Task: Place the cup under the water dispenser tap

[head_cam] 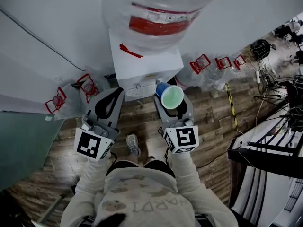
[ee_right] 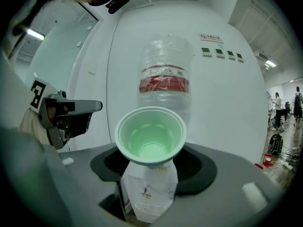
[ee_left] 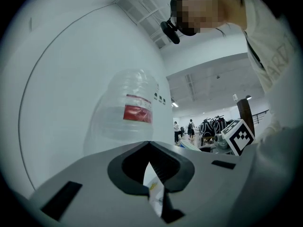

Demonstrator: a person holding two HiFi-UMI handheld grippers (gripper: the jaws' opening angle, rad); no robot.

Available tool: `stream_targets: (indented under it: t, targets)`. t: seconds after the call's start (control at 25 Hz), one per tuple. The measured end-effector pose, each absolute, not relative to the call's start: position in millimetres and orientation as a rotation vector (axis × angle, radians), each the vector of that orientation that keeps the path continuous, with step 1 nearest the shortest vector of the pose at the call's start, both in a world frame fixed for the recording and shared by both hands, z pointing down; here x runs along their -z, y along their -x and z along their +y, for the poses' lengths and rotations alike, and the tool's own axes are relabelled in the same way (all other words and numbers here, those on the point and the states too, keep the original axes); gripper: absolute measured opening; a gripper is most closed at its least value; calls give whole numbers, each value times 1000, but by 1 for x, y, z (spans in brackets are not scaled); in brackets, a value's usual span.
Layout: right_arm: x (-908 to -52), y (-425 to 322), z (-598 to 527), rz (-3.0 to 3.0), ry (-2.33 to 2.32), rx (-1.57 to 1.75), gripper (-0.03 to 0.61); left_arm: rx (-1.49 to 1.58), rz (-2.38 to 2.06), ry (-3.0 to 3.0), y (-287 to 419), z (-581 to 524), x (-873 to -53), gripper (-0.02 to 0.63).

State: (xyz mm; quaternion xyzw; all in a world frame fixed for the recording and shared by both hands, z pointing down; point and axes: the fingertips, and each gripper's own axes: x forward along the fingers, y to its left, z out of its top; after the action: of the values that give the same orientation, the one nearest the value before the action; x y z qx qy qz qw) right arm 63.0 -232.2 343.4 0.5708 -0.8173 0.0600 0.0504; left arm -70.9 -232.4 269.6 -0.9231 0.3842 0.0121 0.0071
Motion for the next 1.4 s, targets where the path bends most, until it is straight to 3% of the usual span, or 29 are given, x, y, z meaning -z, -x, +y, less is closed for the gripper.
stream_targets:
  t: [1.4]
  targets:
    - [-638, -47, -280, -2342, -1605, -424, 285, 148, 1227, 3065, 77, -239, -459, 5]
